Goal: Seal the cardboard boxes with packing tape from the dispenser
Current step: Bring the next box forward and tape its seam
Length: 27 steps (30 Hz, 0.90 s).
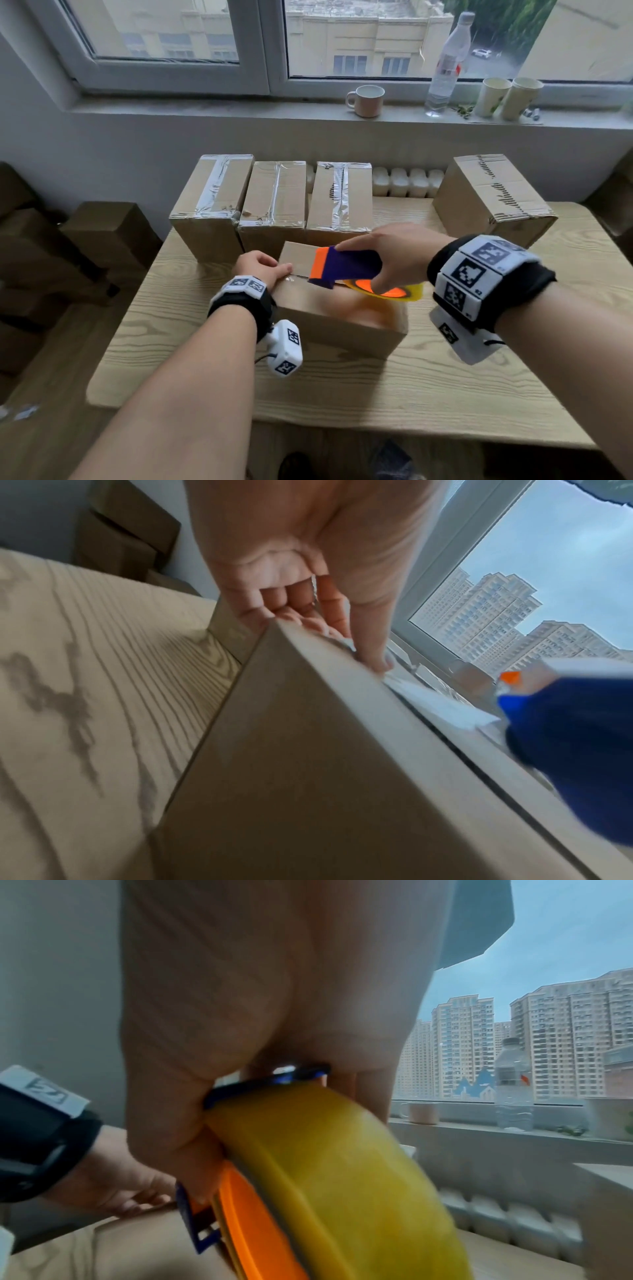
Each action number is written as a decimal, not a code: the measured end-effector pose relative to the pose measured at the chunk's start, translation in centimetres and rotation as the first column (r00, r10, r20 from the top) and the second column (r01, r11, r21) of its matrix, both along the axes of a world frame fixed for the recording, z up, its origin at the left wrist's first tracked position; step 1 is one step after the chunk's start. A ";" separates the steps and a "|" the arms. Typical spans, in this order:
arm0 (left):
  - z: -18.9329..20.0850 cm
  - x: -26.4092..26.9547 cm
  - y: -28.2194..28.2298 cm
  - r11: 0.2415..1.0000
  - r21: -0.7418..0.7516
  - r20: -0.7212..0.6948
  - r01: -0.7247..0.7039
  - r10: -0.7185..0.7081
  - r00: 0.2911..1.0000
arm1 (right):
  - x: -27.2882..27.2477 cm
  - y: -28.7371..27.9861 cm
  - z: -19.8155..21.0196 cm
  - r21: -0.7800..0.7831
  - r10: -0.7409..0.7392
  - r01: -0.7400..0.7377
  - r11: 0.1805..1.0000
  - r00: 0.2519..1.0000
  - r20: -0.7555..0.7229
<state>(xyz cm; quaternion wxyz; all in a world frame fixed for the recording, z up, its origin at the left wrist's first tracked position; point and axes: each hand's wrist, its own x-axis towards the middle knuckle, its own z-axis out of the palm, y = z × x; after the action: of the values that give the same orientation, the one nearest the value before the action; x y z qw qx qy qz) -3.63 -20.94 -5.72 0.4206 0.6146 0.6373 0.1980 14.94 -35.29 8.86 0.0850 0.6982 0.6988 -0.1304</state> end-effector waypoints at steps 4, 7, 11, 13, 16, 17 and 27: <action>0.1 0.2 -0.6 0.994 0.005 0.120 -0.107 0.106 0.987 | -2.0 1.0 -0.5 0.036 0.054 -0.055 0.998 0.997 0.047; -0.8 0.1 -1.3 0.982 -0.057 0.245 -0.178 0.187 0.951 | -2.1 1.5 -0.5 0.015 0.054 -0.054 0.998 0.998 0.041; -0.9 0.1 -1.4 0.972 -0.093 0.302 -0.214 0.233 0.924 | -1.7 1.9 -0.1 -0.025 0.021 -0.020 0.999 0.999 0.035; -0.7 0.1 -1.5 0.969 -0.105 0.312 -0.223 0.245 0.918 | -1.5 2.0 0.2 -0.058 0.012 -0.010 0.998 1.000 0.022; -0.5 0.1 -1.7 0.967 -0.104 0.296 -0.231 0.252 0.921 | -1.0 2.0 0.6 -0.097 0.012 -0.011 0.995 1.000 0.006; -0.4 0.1 -1.8 0.967 -0.101 0.296 -0.236 0.255 0.920 | -0.9 1.9 0.7 -0.102 0.009 -0.009 0.995 1.000 0.001; 0.3 0.4 -2.2 0.961 -0.112 0.287 -0.253 0.275 0.917 | 1.0 -0.6 1.2 -0.080 0.039 -0.040 0.996 0.999 -0.015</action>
<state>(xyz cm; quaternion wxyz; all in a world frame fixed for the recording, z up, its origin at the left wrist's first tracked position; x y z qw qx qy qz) -3.20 -23.11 -5.45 0.5039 0.4699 0.6499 0.3209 15.99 -35.84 10.06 0.1110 0.6792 0.7073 -0.1613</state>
